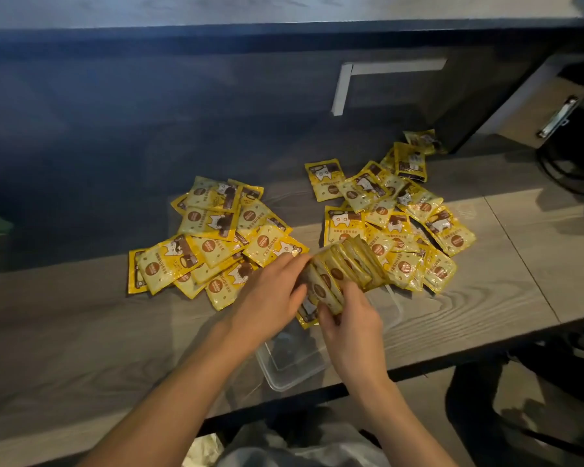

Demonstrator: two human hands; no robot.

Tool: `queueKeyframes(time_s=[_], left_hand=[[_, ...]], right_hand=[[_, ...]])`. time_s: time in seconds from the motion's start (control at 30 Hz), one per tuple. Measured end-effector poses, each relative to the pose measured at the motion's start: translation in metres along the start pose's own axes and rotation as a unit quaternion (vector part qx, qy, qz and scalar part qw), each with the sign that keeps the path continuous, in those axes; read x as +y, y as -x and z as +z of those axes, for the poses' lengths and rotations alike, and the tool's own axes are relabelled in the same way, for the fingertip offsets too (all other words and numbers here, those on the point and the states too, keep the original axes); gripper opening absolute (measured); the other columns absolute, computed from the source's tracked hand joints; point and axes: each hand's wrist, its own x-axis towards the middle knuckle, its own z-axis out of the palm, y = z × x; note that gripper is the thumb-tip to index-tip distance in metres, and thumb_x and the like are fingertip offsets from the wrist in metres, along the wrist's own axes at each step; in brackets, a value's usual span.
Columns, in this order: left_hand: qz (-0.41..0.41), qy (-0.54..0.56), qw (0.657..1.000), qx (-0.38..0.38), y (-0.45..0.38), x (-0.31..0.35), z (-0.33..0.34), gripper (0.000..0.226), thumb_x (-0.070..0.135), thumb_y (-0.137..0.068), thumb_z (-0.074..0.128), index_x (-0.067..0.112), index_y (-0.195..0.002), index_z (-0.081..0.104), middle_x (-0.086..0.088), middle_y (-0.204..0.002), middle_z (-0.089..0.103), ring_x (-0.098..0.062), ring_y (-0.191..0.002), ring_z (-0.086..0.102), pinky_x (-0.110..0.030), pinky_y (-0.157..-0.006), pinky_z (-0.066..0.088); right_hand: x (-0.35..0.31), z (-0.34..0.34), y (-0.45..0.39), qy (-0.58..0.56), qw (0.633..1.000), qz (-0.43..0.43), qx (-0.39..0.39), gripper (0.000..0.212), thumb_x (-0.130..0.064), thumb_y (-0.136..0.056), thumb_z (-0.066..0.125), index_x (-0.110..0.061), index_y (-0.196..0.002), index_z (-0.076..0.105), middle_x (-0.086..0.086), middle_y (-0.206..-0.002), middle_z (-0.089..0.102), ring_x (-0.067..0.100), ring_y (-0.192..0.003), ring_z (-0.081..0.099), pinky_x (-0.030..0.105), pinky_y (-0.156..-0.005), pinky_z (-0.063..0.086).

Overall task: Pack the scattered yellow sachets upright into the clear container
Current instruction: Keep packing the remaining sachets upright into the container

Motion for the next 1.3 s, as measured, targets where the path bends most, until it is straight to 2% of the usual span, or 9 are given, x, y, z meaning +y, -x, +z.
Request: queueKeyframes(time_s=[0.17, 0.3, 0.5, 0.7, 0.77, 0.87, 0.97, 1.13, 1.3], left_hand=[[-0.010, -0.025, 1.000, 0.009, 0.002, 0.000, 0.009, 0.061, 0.034, -0.096, 0.055, 0.027, -0.151, 0.031, 0.001, -0.121, 0.059, -0.023, -0.092, 0.064, -0.044, -0.078, 0.054], [-0.001, -0.017, 1.000, -0.006, 0.007, -0.004, 0.013, 0.080, 0.031, -0.092, 0.063, 0.030, -0.157, 0.016, -0.001, -0.120, 0.060, -0.023, -0.096, 0.063, -0.041, -0.084, 0.054], [0.038, -0.061, 0.997, -0.027, 0.006, -0.005, 0.015, 0.108, 0.031, -0.092, 0.065, 0.049, -0.148, -0.025, -0.003, -0.128, 0.057, -0.021, -0.095, 0.063, -0.042, -0.087, 0.053], [0.041, -0.090, 0.994, -0.040, 0.003, -0.010, 0.015, 0.096, 0.034, -0.092, 0.062, 0.041, -0.155, -0.009, -0.002, -0.143, 0.051, -0.025, -0.123, 0.055, -0.043, -0.096, 0.050], [0.024, -0.090, 0.995, -0.035, 0.008, -0.009, 0.018, 0.098, 0.035, -0.091, 0.064, 0.040, -0.154, -0.011, -0.002, -0.144, 0.052, -0.025, -0.121, 0.058, -0.042, -0.094, 0.052], [-0.017, -0.098, 0.995, -0.015, 0.021, -0.007, 0.028, 0.109, 0.037, -0.090, 0.067, 0.040, -0.151, -0.024, -0.005, -0.127, 0.062, -0.023, -0.101, 0.065, -0.033, -0.077, 0.053], [-0.070, -0.067, 0.995, 0.004, 0.032, -0.001, 0.033, 0.109, 0.038, -0.090, 0.065, 0.041, -0.151, -0.025, -0.004, -0.126, 0.062, -0.021, -0.100, 0.065, -0.032, -0.077, 0.054], [-0.135, -0.019, 0.988, 0.071, 0.052, 0.019, 0.039, 0.109, 0.044, -0.090, 0.064, 0.036, -0.152, -0.025, -0.004, -0.137, 0.059, -0.018, -0.099, 0.068, -0.032, -0.081, 0.057], [-0.254, 0.083, 0.961, 0.067, 0.056, 0.039, 0.050, 0.117, 0.045, -0.088, 0.067, 0.038, -0.147, -0.034, -0.004, -0.115, 0.067, -0.018, -0.091, 0.070, -0.040, -0.082, 0.058]], right_hand=[[0.003, 0.003, -0.006, 0.094, 0.995, 0.005, -0.015, 0.031, -0.037, -0.090, 0.061, -0.020, -0.110, 0.046, 0.000, -0.109, 0.053, 0.026, -0.090, 0.062, 0.038, -0.069, 0.052], [0.010, 0.004, -0.008, 0.162, 0.986, -0.002, -0.042, 0.037, -0.052, -0.092, 0.051, -0.024, -0.108, 0.033, -0.003, -0.092, 0.068, 0.024, -0.080, 0.068, 0.032, -0.060, 0.045], [0.016, 0.006, -0.012, 0.164, 0.985, -0.017, -0.058, 0.045, -0.055, -0.093, 0.048, -0.020, -0.117, 0.032, -0.001, -0.091, 0.069, 0.024, -0.079, 0.069, 0.032, -0.057, 0.040], [0.023, 0.008, -0.009, 0.184, 0.980, -0.054, -0.047, 0.047, -0.058, -0.093, 0.042, -0.021, -0.120, 0.028, -0.004, -0.085, 0.070, 0.020, -0.071, 0.071, 0.031, -0.056, 0.048], [0.026, 0.006, -0.012, 0.184, 0.978, -0.080, -0.055, 0.049, -0.057, -0.093, 0.044, -0.020, -0.122, 0.031, -0.004, -0.083, 0.071, 0.020, -0.070, 0.071, 0.031, -0.055, 0.048], [0.029, -0.001, -0.018, 0.190, 0.970, -0.141, -0.063, 0.050, -0.054, -0.090, 0.052, -0.018, -0.121, 0.040, -0.004, -0.079, 0.071, 0.021, -0.064, 0.069, 0.028, -0.049, 0.042], [0.033, -0.008, -0.027, 0.200, 0.953, -0.217, -0.062, 0.051, -0.049, -0.083, 0.065, -0.015, -0.118, 0.050, -0.002, -0.083, 0.071, 0.022, -0.061, 0.068, 0.027, -0.045, 0.041], [0.038, -0.016, -0.057, 0.209, 0.918, -0.319, -0.110, 0.053, -0.050, -0.080, 0.066, -0.017, -0.119, 0.054, -0.002, -0.104, 0.069, 0.022, -0.089, 0.066, 0.033, -0.064, 0.052], [0.030, -0.019, -0.095, 0.230, 0.863, -0.409, -0.188, 0.052, -0.048, -0.080, 0.066, -0.017, -0.121, 0.056, 0.001, -0.112, 0.067, 0.024, -0.101, 0.063, 0.035, -0.079, 0.051]])
